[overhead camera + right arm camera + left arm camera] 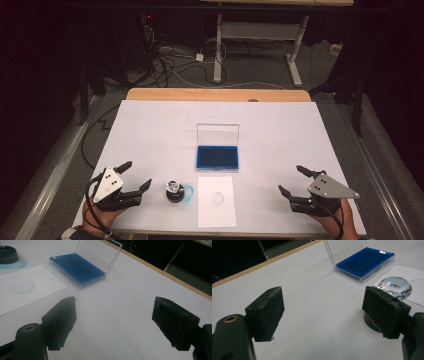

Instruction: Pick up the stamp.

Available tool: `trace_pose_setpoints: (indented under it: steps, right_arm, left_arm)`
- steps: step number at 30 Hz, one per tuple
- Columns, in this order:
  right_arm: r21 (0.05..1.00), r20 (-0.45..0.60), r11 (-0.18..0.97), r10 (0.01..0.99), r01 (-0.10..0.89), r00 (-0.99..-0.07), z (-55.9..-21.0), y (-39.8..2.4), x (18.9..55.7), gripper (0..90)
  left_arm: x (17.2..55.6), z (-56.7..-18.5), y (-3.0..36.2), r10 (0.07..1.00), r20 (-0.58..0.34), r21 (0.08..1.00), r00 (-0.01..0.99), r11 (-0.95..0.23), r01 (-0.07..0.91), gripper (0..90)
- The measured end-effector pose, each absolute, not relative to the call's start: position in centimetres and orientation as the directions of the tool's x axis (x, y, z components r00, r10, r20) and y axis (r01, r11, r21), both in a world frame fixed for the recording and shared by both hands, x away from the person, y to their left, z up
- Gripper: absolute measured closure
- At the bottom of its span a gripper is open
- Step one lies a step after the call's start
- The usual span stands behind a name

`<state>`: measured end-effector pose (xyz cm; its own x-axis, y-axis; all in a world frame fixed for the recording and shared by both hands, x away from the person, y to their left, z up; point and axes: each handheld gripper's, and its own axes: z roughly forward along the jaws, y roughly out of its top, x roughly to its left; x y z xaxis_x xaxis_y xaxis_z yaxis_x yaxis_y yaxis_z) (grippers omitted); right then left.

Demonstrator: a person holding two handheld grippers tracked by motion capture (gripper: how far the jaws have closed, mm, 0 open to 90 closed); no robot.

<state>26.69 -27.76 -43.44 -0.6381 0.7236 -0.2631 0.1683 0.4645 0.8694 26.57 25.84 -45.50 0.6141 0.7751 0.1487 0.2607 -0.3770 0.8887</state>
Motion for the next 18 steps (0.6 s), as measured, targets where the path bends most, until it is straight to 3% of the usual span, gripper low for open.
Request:
trace_pose_setpoints:
  steps: [18]
  right_arm:
    - [0.849,-0.240,0.486,0.705,0.208,-0.667,-44.1,-27.5,27.5,19.5]
  left_arm:
    - [26.2,-44.0,25.8,0.699,0.091,0.861,0.709,-0.414,0.297,16.9]
